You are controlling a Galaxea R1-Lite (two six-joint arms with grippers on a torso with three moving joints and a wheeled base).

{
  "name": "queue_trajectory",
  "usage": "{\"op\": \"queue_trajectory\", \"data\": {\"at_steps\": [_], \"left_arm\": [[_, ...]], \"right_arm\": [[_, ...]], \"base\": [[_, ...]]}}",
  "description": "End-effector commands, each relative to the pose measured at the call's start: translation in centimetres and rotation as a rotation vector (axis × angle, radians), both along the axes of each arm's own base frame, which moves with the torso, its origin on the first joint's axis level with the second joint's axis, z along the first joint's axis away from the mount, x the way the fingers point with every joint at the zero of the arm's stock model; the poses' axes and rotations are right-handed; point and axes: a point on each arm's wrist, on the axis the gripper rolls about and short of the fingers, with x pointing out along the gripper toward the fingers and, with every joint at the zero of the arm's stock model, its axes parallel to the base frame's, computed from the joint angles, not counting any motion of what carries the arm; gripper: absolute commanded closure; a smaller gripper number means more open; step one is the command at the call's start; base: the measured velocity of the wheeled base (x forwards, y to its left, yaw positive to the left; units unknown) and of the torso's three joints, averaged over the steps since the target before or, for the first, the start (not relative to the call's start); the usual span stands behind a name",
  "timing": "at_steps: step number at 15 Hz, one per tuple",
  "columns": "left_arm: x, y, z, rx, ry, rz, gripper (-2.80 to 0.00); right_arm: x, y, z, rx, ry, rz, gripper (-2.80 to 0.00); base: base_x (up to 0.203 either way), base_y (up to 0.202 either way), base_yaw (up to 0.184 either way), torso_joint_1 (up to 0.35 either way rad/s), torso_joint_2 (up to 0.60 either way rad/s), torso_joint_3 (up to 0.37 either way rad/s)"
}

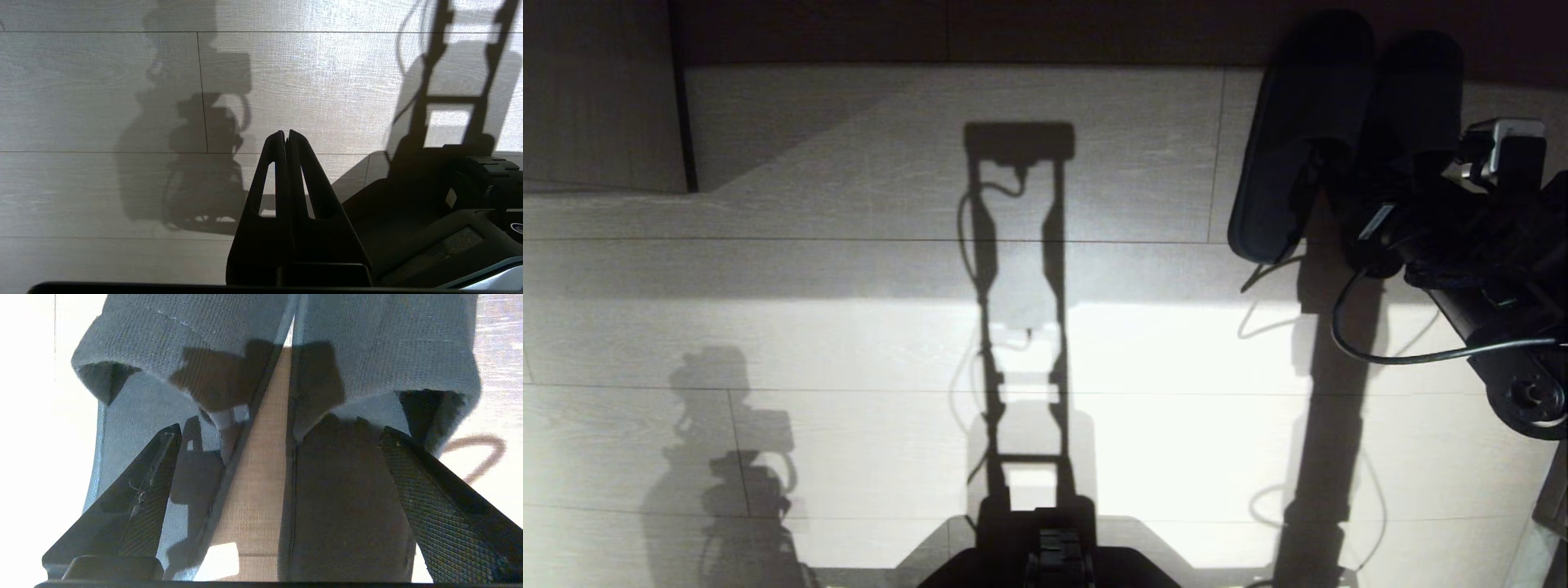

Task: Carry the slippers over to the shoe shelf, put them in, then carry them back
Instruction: Pick up the slippers on the floor

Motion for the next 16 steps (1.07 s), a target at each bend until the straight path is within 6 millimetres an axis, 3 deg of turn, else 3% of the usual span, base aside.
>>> {"op": "queue_trajectory", "data": {"at_steps": [1,9,16], "left_arm": [[0.0,0.0,0.0,0.0,-0.001,0.0,0.0],[0.0,0.0,0.0,0.0,-0.001,0.0,0.0],[0.0,0.0,0.0,0.0,-0.001,0.0,0.0]], "right_arm": [[0.5,0.0,0.1,0.008,-0.013,0.001,-2.8],[2.8,0.1,1.6,0.018,-0.091,0.005,-2.8],[4.4,0.1,1.6,0.016,-0.107,0.005,-2.8]], "base": [[0.0,0.0,0.0,0.0,0.0,0.0],[0.0,0.0,0.0,0.0,0.0,0.0],[0.0,0.0,0.0,0.0,0.0,0.0]]}}
